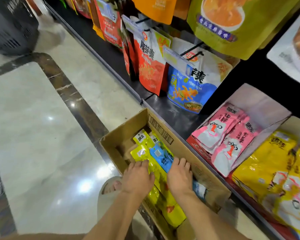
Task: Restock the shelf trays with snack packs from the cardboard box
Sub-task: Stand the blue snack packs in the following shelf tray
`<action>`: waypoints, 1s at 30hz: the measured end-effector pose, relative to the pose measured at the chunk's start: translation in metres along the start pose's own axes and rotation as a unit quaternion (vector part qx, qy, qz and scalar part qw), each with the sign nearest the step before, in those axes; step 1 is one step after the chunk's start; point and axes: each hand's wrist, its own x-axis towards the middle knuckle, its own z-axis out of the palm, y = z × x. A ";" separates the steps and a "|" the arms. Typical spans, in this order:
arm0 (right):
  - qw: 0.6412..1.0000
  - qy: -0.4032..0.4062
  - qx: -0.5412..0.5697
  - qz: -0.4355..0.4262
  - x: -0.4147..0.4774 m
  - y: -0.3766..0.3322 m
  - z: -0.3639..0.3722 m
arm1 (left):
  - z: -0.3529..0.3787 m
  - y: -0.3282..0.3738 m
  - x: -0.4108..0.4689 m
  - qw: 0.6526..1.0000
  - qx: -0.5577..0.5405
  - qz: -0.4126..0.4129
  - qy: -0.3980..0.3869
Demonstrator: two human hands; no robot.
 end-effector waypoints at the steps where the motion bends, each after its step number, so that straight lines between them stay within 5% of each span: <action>1: 1.000 -0.019 -0.002 -0.002 -0.001 -0.001 0.003 | -0.001 0.001 -0.001 1.000 0.001 0.002 0.001; 7: 0.997 -0.060 -0.041 -0.021 -0.006 0.000 0.001 | -0.005 0.006 0.002 1.000 -0.014 -0.004 -0.001; 22: 0.991 0.044 0.121 -0.033 -0.031 0.028 -0.082 | 0.008 0.037 -0.007 0.986 -0.128 -0.066 -0.080; 30: 0.960 0.113 0.258 -0.003 -0.053 0.073 -0.122 | 0.046 0.086 0.021 0.914 -0.358 -0.167 -0.093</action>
